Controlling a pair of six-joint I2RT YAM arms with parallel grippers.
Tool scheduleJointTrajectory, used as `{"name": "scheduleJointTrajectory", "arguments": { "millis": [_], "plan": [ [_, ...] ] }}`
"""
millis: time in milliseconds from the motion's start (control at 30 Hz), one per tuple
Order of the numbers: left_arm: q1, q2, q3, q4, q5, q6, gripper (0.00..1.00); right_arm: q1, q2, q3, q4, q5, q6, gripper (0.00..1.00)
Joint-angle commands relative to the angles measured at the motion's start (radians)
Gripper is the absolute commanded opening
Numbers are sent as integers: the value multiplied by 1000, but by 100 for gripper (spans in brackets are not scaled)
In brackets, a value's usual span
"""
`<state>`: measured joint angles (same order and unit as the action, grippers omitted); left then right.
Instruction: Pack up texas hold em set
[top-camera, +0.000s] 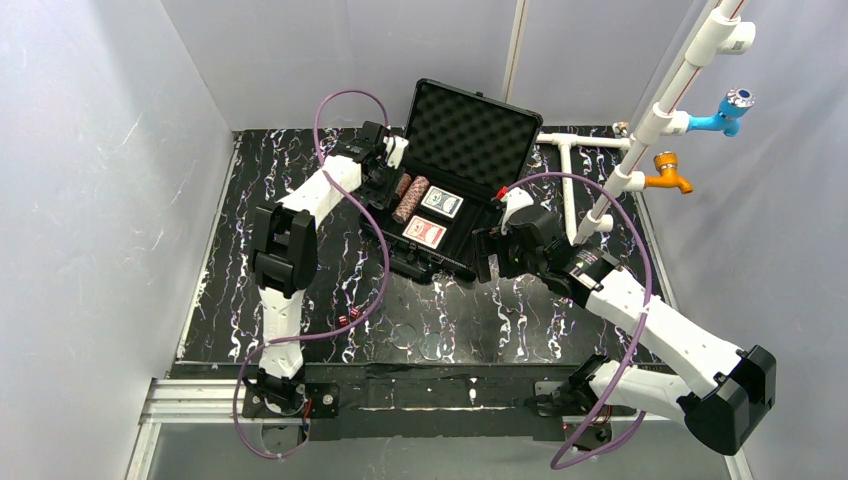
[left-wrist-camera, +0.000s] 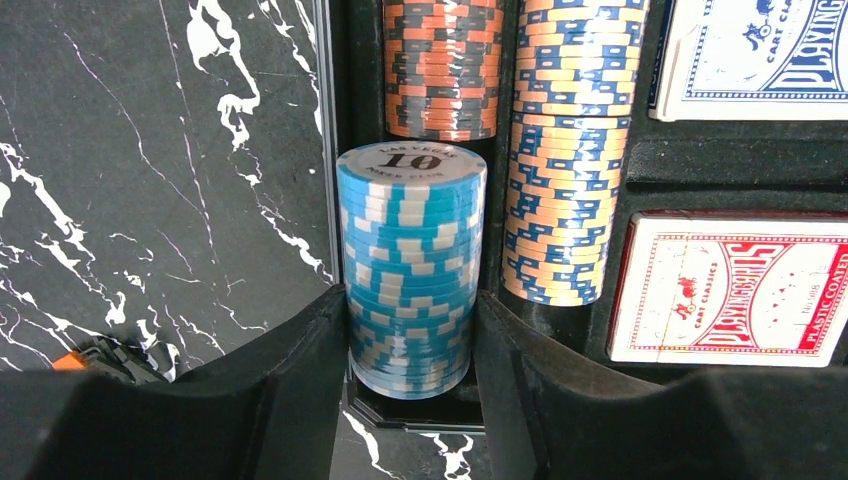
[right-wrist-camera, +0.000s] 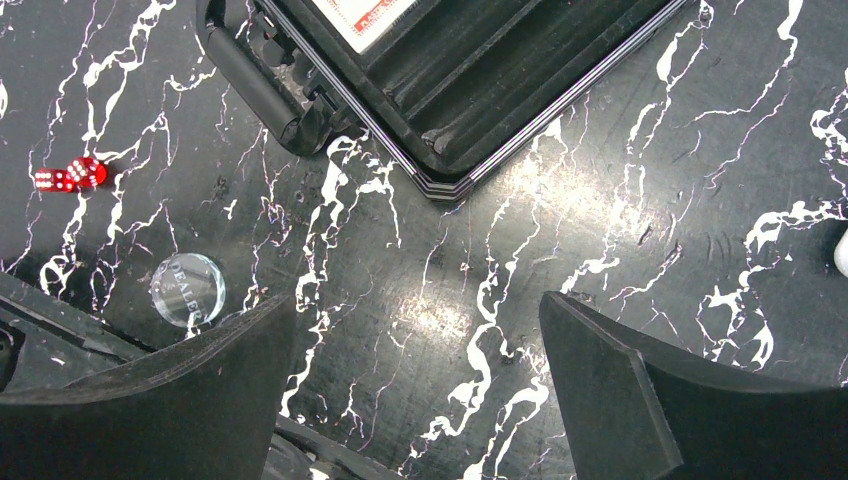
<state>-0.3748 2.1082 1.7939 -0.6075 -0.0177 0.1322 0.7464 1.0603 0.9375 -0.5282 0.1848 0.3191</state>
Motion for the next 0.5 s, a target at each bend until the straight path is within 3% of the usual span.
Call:
{"name": "scheduleJointTrajectory", "arguments": {
  "millis": [0, 467],
  "plan": [
    [4, -28, 49, 7, -16, -9, 46, -2, -2, -4, 31, 10, 9, 98],
    [-11, -170, 23, 11, -30, -10, 58, -2, 37, 9, 48, -24, 17, 98]
  ]
}}
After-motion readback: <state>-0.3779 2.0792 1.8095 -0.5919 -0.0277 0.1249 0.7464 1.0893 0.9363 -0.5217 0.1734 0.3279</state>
